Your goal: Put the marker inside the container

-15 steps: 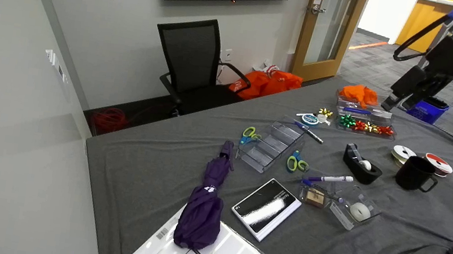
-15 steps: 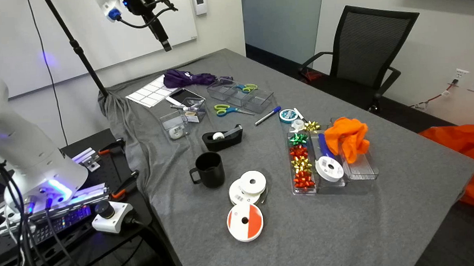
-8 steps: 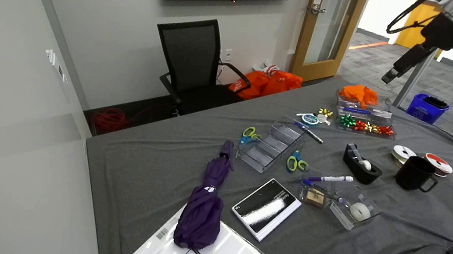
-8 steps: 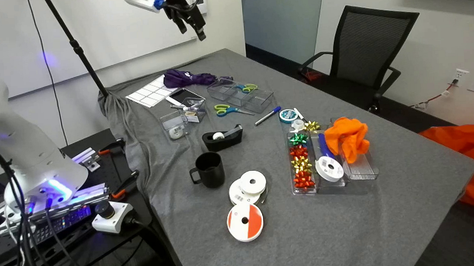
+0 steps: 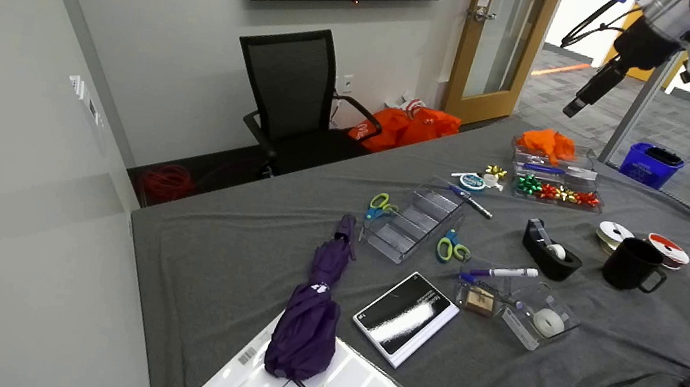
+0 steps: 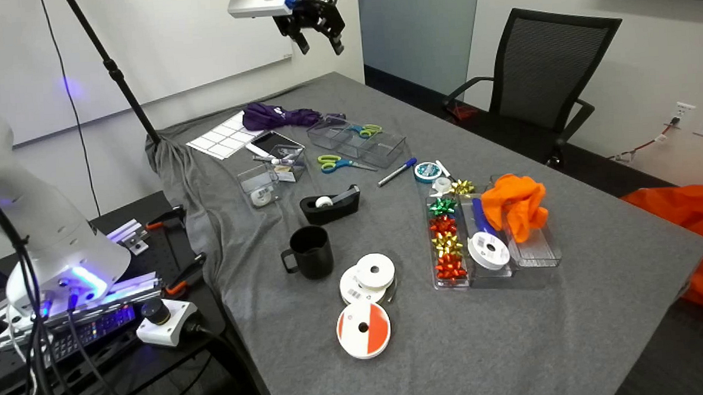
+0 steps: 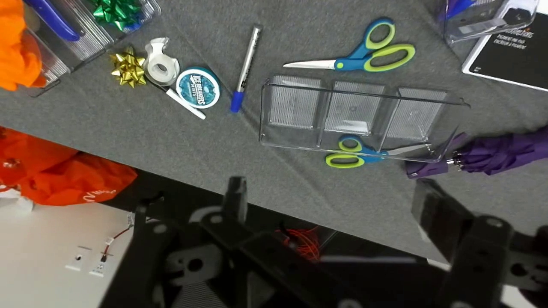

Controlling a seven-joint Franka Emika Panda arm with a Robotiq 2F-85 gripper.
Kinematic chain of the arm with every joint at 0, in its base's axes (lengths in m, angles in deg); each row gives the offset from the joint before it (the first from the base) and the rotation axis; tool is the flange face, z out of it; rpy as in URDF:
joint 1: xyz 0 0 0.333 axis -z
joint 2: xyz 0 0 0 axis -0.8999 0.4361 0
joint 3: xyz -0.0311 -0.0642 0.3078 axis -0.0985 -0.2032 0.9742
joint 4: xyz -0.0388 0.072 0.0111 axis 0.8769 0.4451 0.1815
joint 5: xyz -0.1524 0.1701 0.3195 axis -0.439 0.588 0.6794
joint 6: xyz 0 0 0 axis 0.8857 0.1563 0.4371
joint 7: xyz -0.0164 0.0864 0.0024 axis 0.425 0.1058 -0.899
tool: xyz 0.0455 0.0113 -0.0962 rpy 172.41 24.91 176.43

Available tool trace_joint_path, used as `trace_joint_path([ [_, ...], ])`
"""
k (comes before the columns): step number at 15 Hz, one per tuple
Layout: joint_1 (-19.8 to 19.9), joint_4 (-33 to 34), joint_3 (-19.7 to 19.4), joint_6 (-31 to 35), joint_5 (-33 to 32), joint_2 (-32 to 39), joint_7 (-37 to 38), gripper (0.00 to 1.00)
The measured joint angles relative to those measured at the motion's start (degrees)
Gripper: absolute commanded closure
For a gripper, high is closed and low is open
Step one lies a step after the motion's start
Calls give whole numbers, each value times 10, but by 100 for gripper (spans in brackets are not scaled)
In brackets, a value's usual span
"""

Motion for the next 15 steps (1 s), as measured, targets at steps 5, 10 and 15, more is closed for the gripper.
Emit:
trace_joint_path([
  [5, 3, 1, 5, 3, 18, 1, 5, 0],
  [10, 6, -5, 9, 87, 170, 56, -10, 0],
  [15, 28, 30, 29, 146, 222, 167, -13, 0],
])
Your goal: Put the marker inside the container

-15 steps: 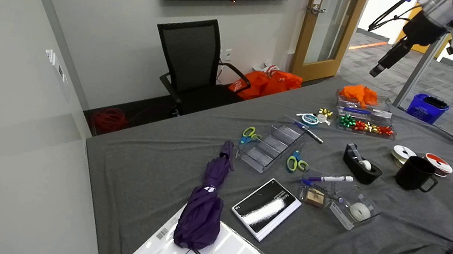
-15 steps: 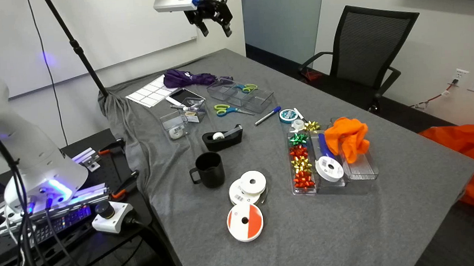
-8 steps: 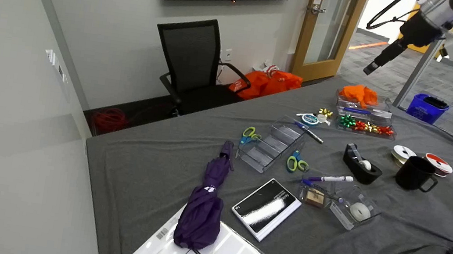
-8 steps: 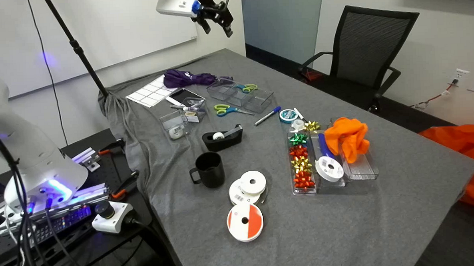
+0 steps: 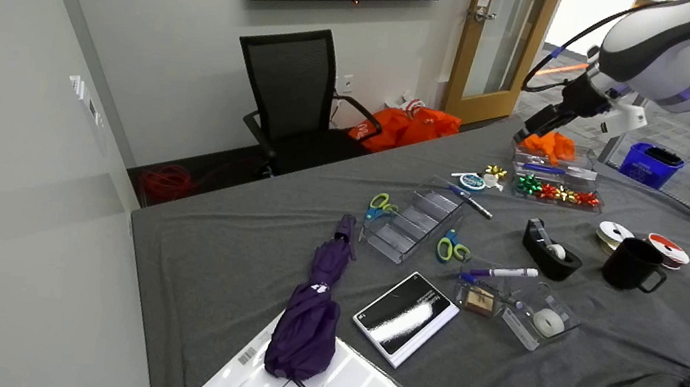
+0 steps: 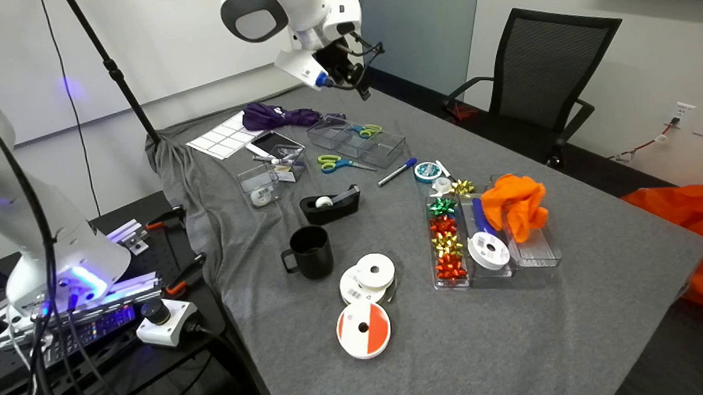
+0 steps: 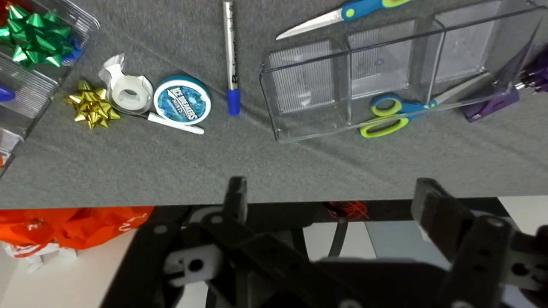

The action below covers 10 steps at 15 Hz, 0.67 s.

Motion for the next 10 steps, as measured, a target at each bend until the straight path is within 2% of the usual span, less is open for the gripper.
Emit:
trace_joint_path([
  [2, 6, 25, 6, 11, -10, 46, 14, 0],
  [5, 37, 67, 38, 36, -68, 114, 65, 0],
  [10, 97, 136, 98, 88, -137, 219, 78, 0],
])
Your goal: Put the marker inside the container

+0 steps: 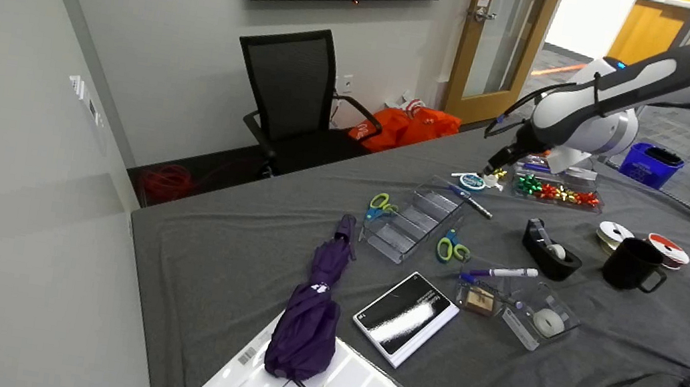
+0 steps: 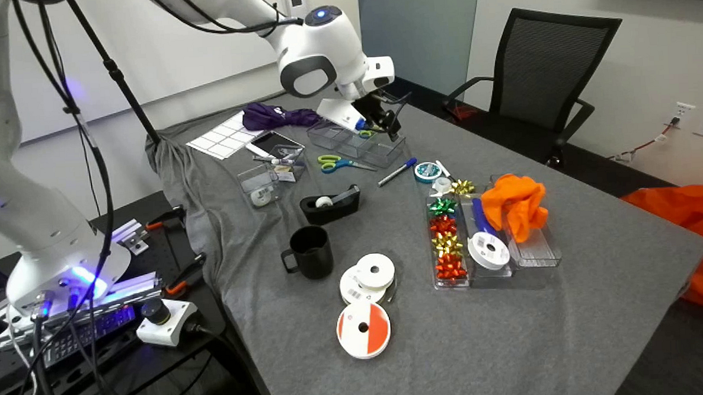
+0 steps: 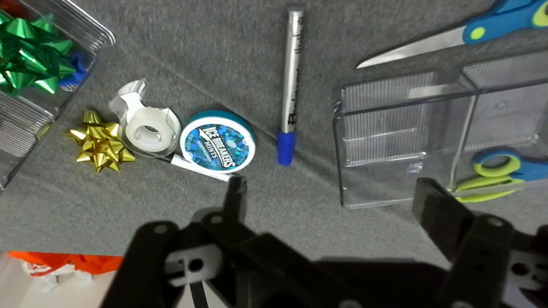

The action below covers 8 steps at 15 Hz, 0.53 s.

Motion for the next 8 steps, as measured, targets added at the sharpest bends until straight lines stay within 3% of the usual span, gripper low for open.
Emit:
trace_joint_path([
  [3, 42, 25, 42, 28, -36, 50, -6, 0],
  [8, 146, 36, 149, 45, -49, 98, -69, 0],
])
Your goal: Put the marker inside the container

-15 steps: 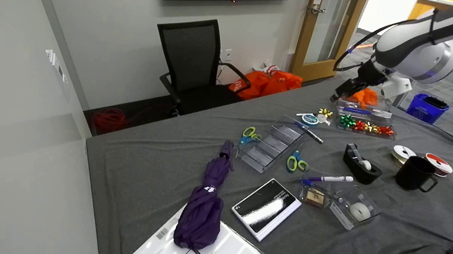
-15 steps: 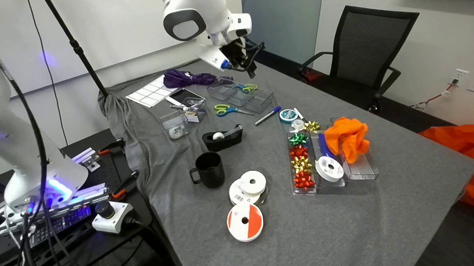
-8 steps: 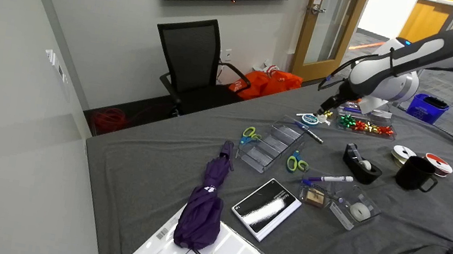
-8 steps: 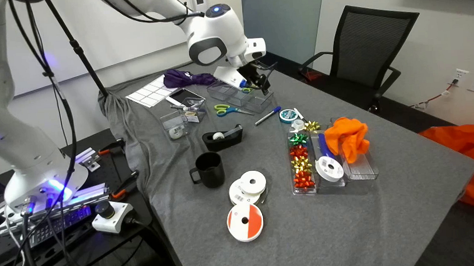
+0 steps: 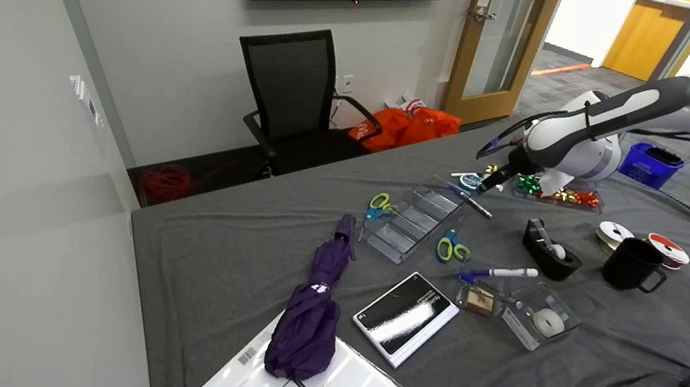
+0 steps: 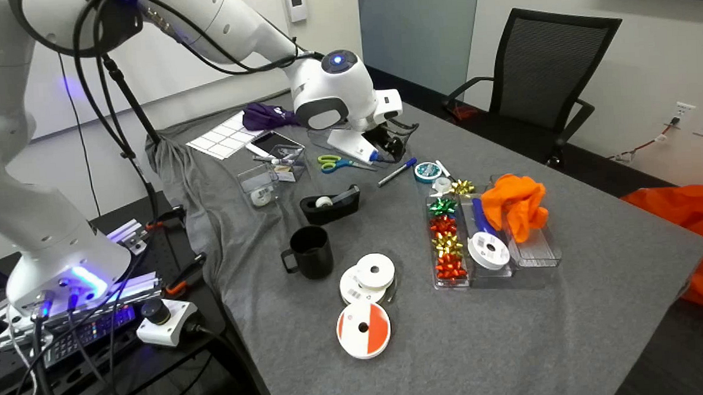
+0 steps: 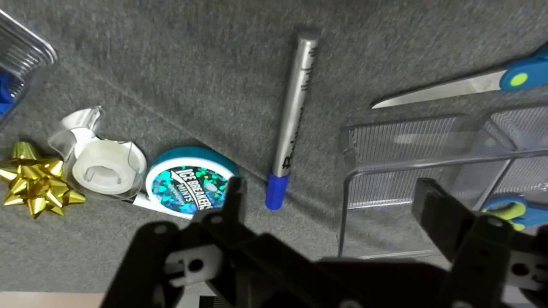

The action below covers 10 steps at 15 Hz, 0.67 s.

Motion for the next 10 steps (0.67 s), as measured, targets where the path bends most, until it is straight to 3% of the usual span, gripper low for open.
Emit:
trace_joint_path([
  [3, 33, 7, 26, 0, -7, 22, -23, 0],
  [9, 43, 22, 26, 5, -45, 64, -27, 0],
  [10, 43, 25, 26, 8, -51, 70, -27, 25],
])
